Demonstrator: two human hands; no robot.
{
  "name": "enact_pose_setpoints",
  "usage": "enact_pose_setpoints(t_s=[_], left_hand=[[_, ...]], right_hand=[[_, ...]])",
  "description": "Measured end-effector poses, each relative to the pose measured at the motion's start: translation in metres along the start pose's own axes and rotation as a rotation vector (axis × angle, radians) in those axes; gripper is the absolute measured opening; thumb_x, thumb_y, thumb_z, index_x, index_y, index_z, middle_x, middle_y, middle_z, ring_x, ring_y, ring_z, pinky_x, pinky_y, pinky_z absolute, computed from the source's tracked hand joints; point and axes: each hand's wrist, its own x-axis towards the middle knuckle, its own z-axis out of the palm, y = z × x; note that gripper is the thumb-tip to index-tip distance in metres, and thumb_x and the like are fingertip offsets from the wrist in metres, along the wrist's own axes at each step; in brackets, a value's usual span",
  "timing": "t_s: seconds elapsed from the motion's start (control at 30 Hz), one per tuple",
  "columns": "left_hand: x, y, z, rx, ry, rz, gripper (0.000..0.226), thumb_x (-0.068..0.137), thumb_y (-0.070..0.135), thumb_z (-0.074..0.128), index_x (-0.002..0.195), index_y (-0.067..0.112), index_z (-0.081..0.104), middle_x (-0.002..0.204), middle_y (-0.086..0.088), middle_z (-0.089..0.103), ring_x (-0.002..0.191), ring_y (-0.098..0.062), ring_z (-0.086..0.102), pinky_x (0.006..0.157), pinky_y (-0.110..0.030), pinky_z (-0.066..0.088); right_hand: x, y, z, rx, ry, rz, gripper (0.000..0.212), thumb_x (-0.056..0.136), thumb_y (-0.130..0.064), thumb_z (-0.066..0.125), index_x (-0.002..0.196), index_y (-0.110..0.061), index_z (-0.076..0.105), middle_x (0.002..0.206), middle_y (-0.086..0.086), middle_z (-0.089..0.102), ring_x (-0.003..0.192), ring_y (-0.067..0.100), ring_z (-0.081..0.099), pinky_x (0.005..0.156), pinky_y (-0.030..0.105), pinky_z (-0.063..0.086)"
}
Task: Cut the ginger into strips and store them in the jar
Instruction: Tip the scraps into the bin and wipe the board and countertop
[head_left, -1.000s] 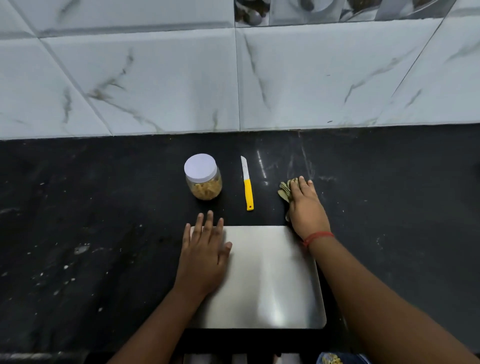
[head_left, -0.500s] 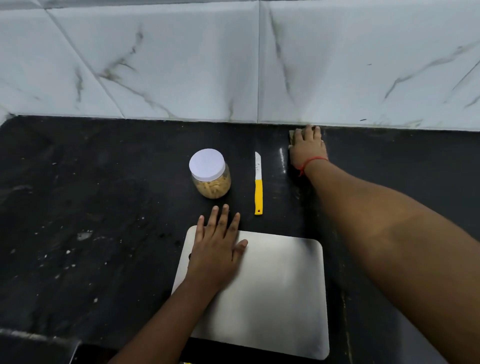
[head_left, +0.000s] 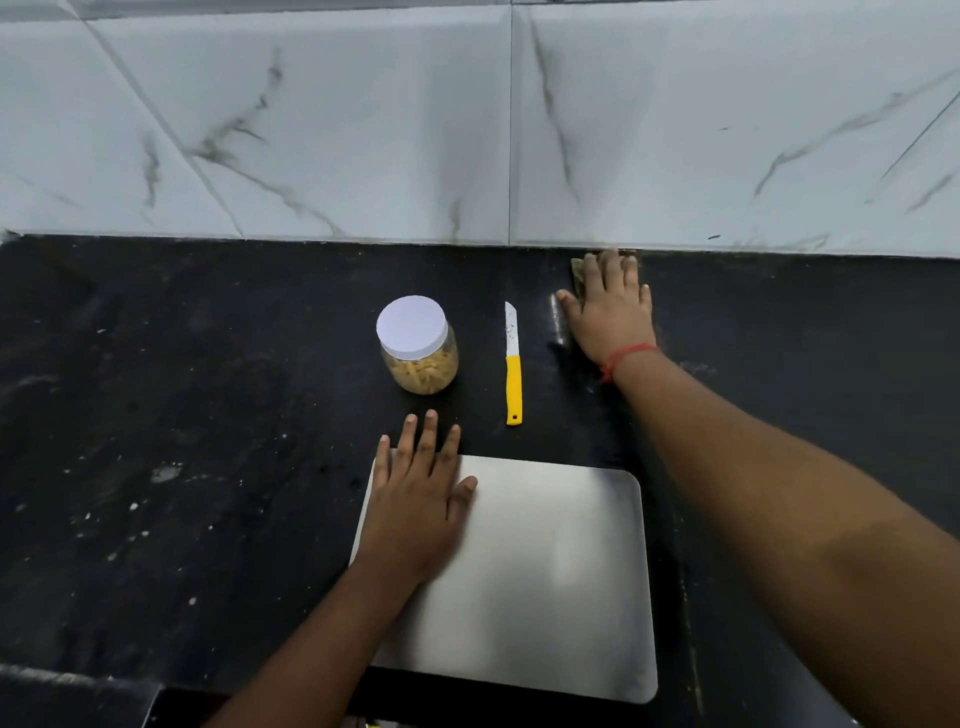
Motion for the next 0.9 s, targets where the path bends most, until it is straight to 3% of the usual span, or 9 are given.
enact_pose_setpoints(t_s=[0.33,0.5,0.63,0.8,0.9], left_hand=[[-0.012,-0.008,-0.005,-0.064,-0.046,0.033,0.069,0.100,0.054,0.017,0.159,0.021,0.030,0.168,-0.009,0.018,0.156,-0.028,0.010,0.125,-0.052,0.008],[-0.027,-0.019,-0.014,-0.069,-0.090,0.070,0.076,0.097,0.057,0.006,0.162,0.020,0.019,0.170,-0.009,0.006,0.157,-0.027,-0.001,0.126,-0.049,-0.001],[-0.046,-0.032,-0.016,-0.080,-0.047,0.044,0.073,0.098,0.053,0.019,0.158,0.014,0.031,0.167,-0.013,0.020,0.156,-0.030,0.012,0.124,-0.053,0.007],[-0.063,-0.047,-0.022,-0.206,-0.039,-0.087,0.069,0.099,0.040,0.053,0.156,0.008,0.032,0.159,-0.016,0.037,0.147,-0.033,0.031,0.124,-0.048,0.018],[-0.066,-0.041,-0.034,-0.327,-0.032,-0.206,0.066,0.099,0.037,0.053,0.155,0.009,0.034,0.153,-0.012,0.045,0.139,-0.034,0.037,0.117,-0.047,0.027]], right_hand=[[-0.159,-0.024,0.021,-0.063,0.027,0.006,0.068,0.096,-0.059,0.023,0.152,-0.022,0.019,0.161,0.007,0.006,0.148,0.032,0.002,0.117,0.052,0.015],[-0.230,-0.038,0.032,-0.126,0.011,0.063,0.070,0.095,-0.060,0.020,0.153,-0.022,0.019,0.161,0.007,0.007,0.148,0.030,0.004,0.118,0.050,0.016],[-0.275,-0.042,0.036,-0.164,0.021,0.138,0.071,0.094,-0.059,0.017,0.151,-0.018,0.022,0.160,0.011,0.010,0.147,0.032,0.007,0.118,0.049,0.017],[-0.307,-0.045,0.036,-0.168,0.020,0.271,0.068,0.096,-0.056,0.024,0.151,-0.016,0.022,0.159,0.018,0.010,0.147,0.034,0.007,0.118,0.048,0.018],[-0.318,-0.044,0.040,-0.173,-0.017,0.272,0.067,0.097,-0.056,0.019,0.151,-0.016,0.022,0.158,0.019,0.014,0.147,0.034,0.009,0.119,0.047,0.016]])
